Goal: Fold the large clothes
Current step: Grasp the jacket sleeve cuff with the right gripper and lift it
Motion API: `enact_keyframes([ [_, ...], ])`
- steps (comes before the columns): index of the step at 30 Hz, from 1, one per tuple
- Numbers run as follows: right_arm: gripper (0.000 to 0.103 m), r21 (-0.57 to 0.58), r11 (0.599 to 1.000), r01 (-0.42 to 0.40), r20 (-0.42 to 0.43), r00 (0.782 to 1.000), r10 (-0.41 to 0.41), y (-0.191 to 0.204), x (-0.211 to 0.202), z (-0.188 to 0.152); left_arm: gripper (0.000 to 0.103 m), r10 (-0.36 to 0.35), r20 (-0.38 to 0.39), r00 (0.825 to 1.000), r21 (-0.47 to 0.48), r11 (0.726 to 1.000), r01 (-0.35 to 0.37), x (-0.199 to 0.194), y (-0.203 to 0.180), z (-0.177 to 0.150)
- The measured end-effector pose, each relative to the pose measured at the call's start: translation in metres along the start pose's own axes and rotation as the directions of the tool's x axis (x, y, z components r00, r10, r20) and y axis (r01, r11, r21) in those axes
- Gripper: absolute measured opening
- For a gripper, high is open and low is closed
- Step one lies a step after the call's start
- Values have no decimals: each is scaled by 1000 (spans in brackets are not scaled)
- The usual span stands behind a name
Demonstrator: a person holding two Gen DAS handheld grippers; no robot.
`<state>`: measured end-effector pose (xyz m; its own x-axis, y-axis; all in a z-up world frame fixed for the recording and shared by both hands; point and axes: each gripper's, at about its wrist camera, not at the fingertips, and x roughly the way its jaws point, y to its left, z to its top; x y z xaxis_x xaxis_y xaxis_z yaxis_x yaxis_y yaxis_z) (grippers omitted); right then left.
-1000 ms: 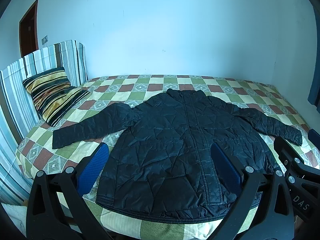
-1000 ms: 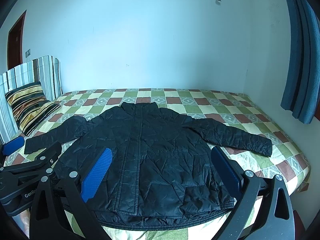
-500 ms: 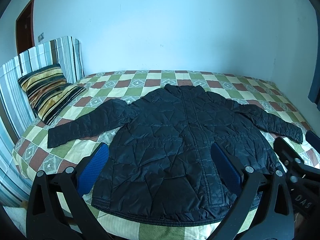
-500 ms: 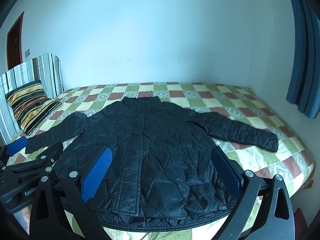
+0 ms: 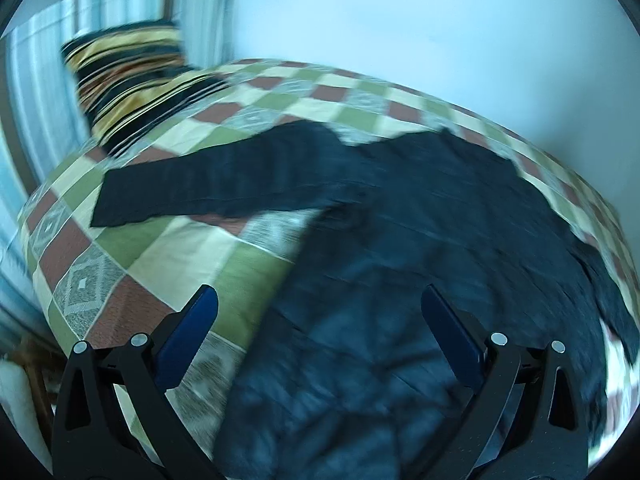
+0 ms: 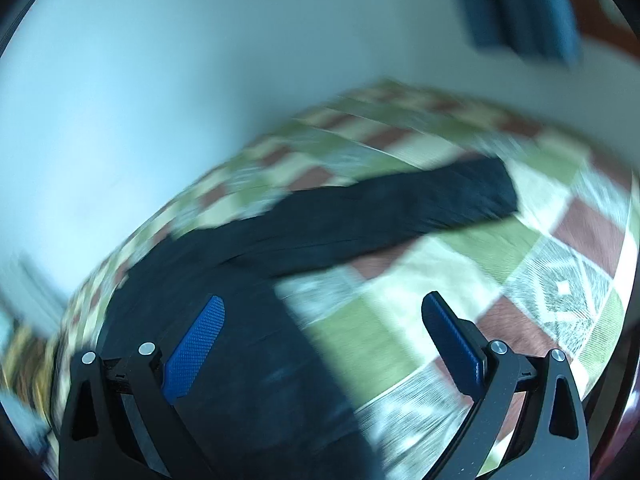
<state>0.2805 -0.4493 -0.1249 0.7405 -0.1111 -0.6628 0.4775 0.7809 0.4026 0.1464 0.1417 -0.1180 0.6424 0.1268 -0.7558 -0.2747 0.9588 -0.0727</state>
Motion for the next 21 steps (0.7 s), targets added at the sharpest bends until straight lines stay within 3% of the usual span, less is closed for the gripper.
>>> enact_keyframes([
  [2, 95, 92, 994, 59, -23, 998, -57, -44, 27, 18, 101, 49, -8, 999, -31, 998, -49, 16, 13, 4],
  [3, 84, 125, 988, 86, -31, 996, -83, -62, 37, 25, 101, 67, -22, 998, -51, 996, -68, 25, 20, 5],
  [4, 66, 145, 984, 107, -38, 994, -103, -74, 44, 28, 101, 76, -32, 997, -64, 995, -78, 31, 25, 6],
  [5, 60, 172, 976, 135, -51, 990, -128, -86, 53, 32, 101, 89, -48, 995, -85, 992, -93, 40, 32, 6],
  [9, 59, 313, 942, 119, -68, 992, -103, -131, 73, 42, 101, 135, -85, 987, -115, 983, -144, 60, 45, 8],
  [17, 63, 517, 854, 47, -30, 999, -36, -184, 102, 48, 101, 208, -118, 971, -109, 969, -221, 79, 48, 10],
  [21, 68, 503, 864, 21, 15, 999, -33, -185, 111, 58, 101, 232, -126, 965, -86, 966, -243, 84, 43, 8],
])
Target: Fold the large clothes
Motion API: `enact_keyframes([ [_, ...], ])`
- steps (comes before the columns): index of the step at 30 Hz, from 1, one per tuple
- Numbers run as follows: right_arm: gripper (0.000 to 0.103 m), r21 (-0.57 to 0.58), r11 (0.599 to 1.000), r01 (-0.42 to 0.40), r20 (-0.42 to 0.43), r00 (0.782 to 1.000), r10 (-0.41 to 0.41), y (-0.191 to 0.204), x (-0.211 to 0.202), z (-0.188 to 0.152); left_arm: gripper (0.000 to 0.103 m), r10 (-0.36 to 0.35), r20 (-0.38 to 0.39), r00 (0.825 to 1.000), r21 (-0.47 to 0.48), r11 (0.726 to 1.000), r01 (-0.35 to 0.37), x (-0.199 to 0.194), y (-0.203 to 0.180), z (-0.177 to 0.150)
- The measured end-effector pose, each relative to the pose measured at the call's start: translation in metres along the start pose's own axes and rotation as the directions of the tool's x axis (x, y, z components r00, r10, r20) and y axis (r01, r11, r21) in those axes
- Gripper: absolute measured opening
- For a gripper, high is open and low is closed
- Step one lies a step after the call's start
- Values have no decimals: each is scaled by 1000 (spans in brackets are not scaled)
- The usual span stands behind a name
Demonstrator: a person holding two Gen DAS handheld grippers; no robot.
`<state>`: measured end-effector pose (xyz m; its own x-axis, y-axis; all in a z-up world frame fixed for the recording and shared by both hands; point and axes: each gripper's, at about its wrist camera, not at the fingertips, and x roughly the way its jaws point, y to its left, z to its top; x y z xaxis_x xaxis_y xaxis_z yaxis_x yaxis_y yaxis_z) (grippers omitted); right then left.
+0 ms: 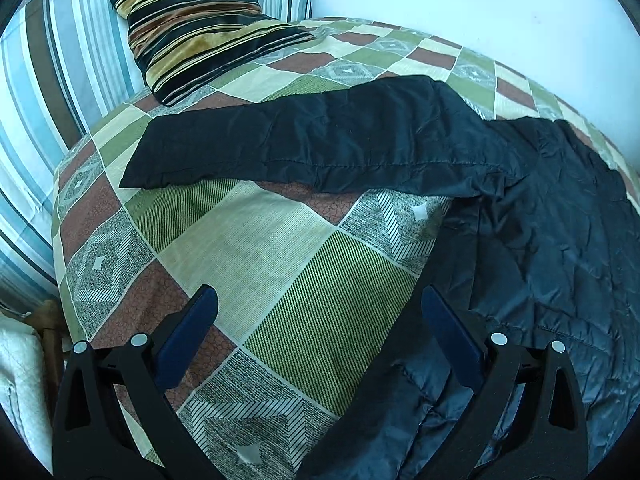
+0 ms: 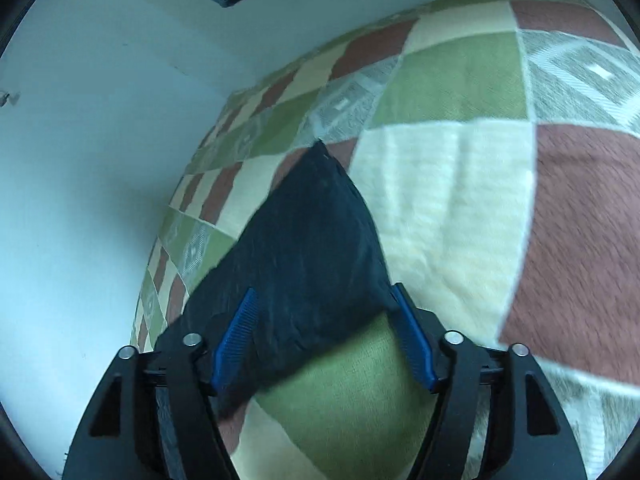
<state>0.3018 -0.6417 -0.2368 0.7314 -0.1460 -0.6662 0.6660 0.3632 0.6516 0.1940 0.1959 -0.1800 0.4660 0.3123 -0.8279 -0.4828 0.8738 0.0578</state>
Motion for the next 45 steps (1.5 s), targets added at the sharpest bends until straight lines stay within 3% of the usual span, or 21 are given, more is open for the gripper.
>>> enact_keyframes([
  [3, 68, -34, 999, 15, 4, 1000, -15, 5, 12, 8, 101, 12, -9, 1000, 5, 1000, -12, 3, -2, -1],
  [5, 59, -68, 996, 55, 11, 998, -54, 12, 20, 12, 101, 18, -10, 1000, 4, 1000, -18, 4, -2, -1],
  [7, 34, -85, 994, 76, 5, 997, -75, 13, 24, 15, 101, 22, -12, 1000, 8, 1000, -22, 5, -3, -2],
  [9, 17, -71, 997, 35, -27, 999, -37, 15, 29, 20, 101, 31, -8, 1000, 19, 999, -30, 5, -4, -1],
  [14, 12, -160, 986, 41, 33, 999, -36, 55, 9, 15, 101, 25, 0, 1000, 20, 999, -25, 4, -1, -1],
  [21, 11, -361, 929, -79, 72, 991, 112, 148, -37, -23, 101, 51, 2, 999, 43, 998, -51, 5, 7, -1],
  [27, 11, -574, 793, -205, -41, 974, 222, 252, -38, -107, 101, 68, 6, 998, 31, 997, -68, 10, 22, -1],
  [33, 11, -654, 686, -319, -185, 947, 264, 322, -23, -201, 101, 42, -4, 999, -1, 999, -42, 17, 39, -1],
  [37, 11, -688, 620, -377, -272, 926, 261, 355, -9, -257, 101, 33, -8, 999, -13, 999, -33, 22, 46, -1],
  [45, 11, -730, 500, -466, -432, 881, 191, 378, 10, -363, 101, 45, -26, 999, -17, 999, -46, 36, 59, -1],
])
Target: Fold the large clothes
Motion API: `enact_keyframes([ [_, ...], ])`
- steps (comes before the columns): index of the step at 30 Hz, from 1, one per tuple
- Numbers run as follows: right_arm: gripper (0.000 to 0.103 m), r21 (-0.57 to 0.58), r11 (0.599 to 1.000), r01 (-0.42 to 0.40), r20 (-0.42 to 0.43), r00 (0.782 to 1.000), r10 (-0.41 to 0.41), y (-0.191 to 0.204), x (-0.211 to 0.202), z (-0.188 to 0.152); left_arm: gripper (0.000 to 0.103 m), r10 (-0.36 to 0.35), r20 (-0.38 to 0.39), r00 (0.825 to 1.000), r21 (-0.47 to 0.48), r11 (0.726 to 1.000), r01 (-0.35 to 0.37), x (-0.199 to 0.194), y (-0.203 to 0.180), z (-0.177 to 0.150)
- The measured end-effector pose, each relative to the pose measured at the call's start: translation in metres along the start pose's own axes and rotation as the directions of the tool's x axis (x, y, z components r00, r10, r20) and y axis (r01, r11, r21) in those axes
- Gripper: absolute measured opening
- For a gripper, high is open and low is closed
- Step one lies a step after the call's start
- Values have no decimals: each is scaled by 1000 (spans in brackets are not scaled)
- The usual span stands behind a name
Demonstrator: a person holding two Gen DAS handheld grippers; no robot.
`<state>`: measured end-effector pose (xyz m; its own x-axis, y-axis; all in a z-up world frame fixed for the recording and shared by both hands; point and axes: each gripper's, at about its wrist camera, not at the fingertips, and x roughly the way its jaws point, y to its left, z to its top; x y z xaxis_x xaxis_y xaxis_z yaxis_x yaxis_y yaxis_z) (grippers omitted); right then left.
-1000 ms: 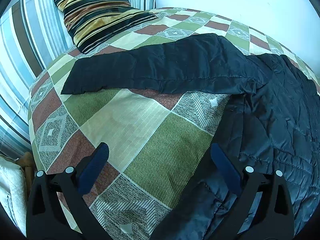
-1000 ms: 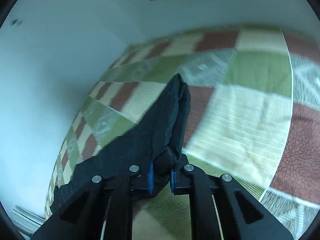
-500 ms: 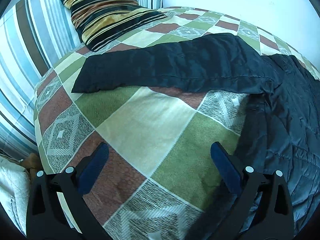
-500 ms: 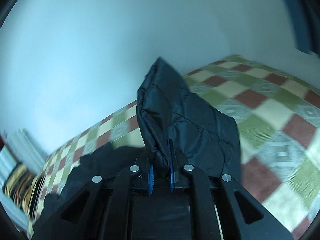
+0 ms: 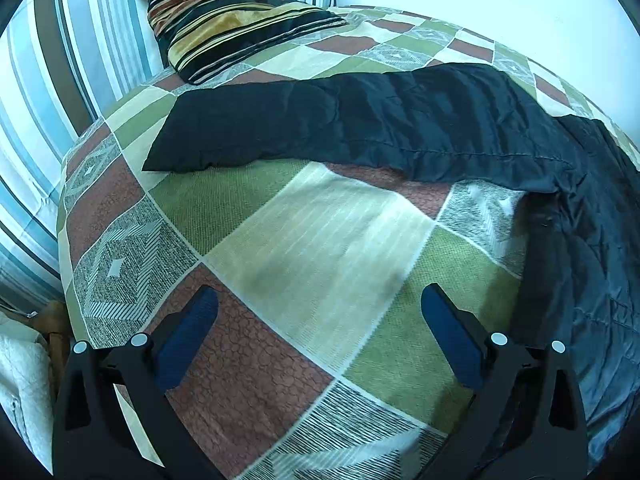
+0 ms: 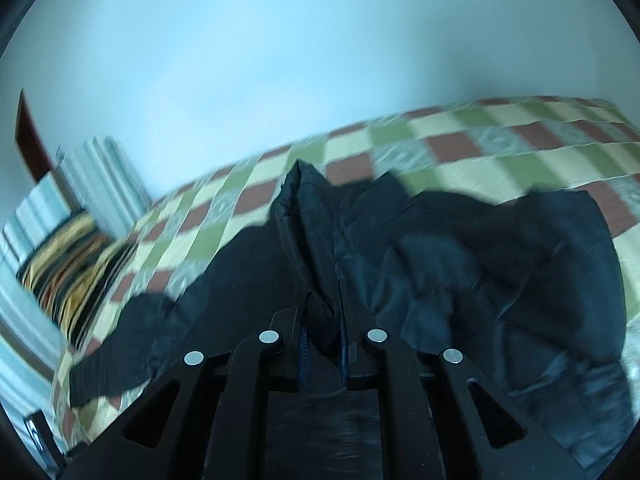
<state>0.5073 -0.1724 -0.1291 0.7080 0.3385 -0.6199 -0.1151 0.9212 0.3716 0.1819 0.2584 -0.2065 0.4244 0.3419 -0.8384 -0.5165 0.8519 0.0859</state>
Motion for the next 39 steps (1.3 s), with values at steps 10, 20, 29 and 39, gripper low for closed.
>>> enact_keyframes([
  [10, 11, -103, 994, -42, -209, 978, 20, 53, 67, -44, 101, 26, -9, 1000, -10, 1000, -26, 13, 12, -1],
  [20, 37, -128, 988, -80, -319, 947, 35, 66, 85, -60, 101, 24, -1, 1000, -18, 1000, -24, 16, 12, -3],
  [29, 36, -120, 992, 34, -121, 991, -49, -6, -20, -20, 101, 18, 2, 1000, -22, 1000, -17, 16, 13, -4],
  [39, 18, 31, 940, 340, -268, 909, -320, -168, 5, -38, 101, 28, 4, 1000, -22, 999, -28, 16, 12, -4],
])
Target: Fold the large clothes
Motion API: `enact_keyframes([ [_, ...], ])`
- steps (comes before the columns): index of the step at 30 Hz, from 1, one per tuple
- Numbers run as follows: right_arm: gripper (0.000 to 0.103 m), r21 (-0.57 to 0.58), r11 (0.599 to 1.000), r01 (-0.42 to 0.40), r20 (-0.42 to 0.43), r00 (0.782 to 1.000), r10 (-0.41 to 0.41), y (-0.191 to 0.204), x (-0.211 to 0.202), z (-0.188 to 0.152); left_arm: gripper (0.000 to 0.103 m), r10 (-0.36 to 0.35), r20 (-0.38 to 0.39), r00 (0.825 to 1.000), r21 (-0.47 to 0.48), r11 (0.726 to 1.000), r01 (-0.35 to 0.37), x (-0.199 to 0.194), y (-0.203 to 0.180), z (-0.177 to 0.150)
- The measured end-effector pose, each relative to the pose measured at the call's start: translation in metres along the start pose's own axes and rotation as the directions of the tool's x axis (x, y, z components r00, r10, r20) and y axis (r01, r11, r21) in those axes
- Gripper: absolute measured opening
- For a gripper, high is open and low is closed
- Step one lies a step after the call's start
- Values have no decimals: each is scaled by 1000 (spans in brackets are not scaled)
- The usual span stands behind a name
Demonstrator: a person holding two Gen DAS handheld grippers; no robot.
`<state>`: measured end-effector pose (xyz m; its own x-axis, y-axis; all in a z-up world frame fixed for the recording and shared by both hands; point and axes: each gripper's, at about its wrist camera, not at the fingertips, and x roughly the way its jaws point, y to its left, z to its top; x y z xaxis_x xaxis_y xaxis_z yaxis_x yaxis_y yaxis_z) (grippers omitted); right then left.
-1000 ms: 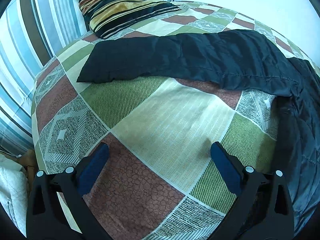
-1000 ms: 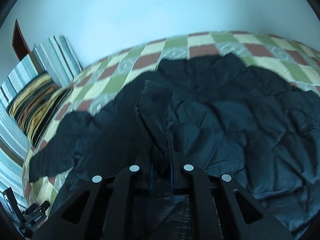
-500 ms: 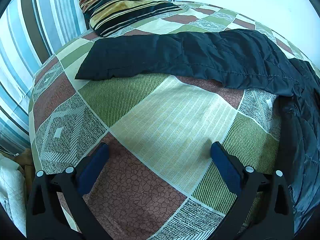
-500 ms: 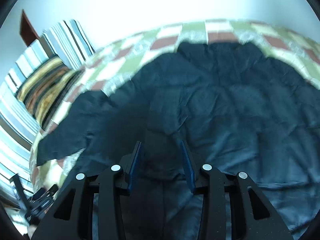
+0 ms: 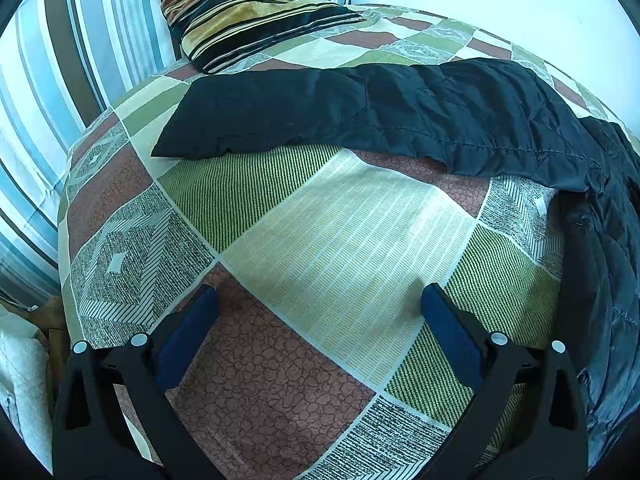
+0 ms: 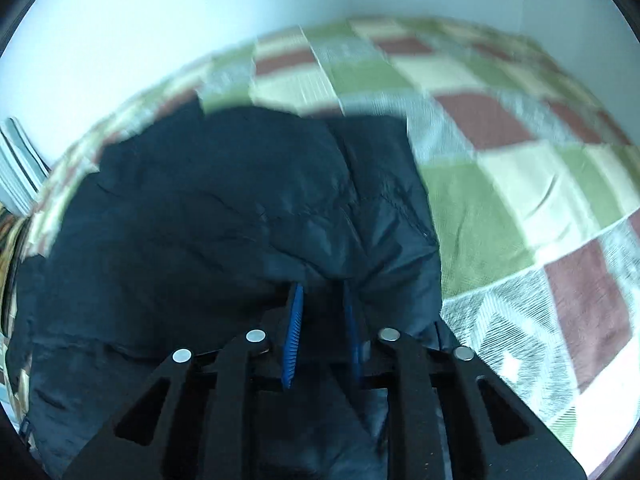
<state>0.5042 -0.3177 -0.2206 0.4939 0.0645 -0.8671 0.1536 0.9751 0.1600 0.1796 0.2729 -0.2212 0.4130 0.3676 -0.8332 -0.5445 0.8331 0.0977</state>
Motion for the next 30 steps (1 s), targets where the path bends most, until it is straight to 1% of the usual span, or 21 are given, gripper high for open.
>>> enact_keyframes([
  [2, 17, -31, 999, 17, 23, 1000, -16, -2, 10, -4, 101, 5, 2, 1000, 2, 1000, -5, 0, -1, -1],
  [4, 17, -35, 999, 32, 39, 999, -30, -1, 10, -2, 101, 7, 3, 1000, 2, 1000, -7, 1, -1, -1],
  [6, 17, -30, 999, 28, 48, 999, -27, -1, 8, -2, 101, 9, 7, 1000, 1, 1000, -9, 1, -1, -2],
  [8, 18, -23, 1000, 14, 59, 998, -13, -5, 4, -3, 101, 11, 9, 1000, 1, 1000, -11, 2, -2, -2],
  [9, 20, -20, 1000, 7, 70, 998, -6, -6, 0, -2, 101, 11, 10, 1000, 1, 1000, -11, 2, -2, -2],
  [11, 21, -13, 1000, 10, 101, 995, -8, -4, -14, 0, 101, 6, 9, 1000, -1, 1000, -6, 2, -2, -1],
  [14, 29, 17, 999, 31, 162, 986, -34, -7, -35, 4, 101, 5, 9, 1000, -3, 1000, -5, 3, -3, -1],
  [15, 36, 26, 999, 48, 175, 983, -51, -9, -38, 10, 101, 6, 11, 1000, -2, 1000, -6, 3, -2, -1],
  [16, 38, 30, 998, 53, 179, 982, -58, -10, -36, 16, 101, 8, 12, 1000, -1, 1000, -8, 3, -3, -1],
  [20, 38, 40, 996, 75, 185, 979, -82, -13, -27, 32, 101, 7, 14, 1000, -3, 1000, -7, 4, -2, -2],
  [23, 38, 40, 994, 104, 145, 983, -108, -13, -5, 39, 101, 6, 15, 1000, -3, 1000, -6, 4, -2, -2],
  [25, 39, 24, 990, 137, 88, 986, -138, -12, 17, 37, 101, 7, 16, 1000, -3, 1000, -7, 5, -3, -1],
  [26, 39, 21, 990, 141, 76, 987, -142, -12, 24, 37, 101, 6, 16, 1000, -3, 1000, -6, 4, -2, -2],
  [28, 39, 29, 990, 138, 81, 987, -140, -13, 26, 36, 101, 7, 16, 1000, -3, 1000, -7, 4, -2, -2],
  [30, 39, 28, 991, 135, 92, 986, -137, -12, 17, 37, 101, 8, 18, 1000, -2, 1000, -8, 5, -2, -2],
])
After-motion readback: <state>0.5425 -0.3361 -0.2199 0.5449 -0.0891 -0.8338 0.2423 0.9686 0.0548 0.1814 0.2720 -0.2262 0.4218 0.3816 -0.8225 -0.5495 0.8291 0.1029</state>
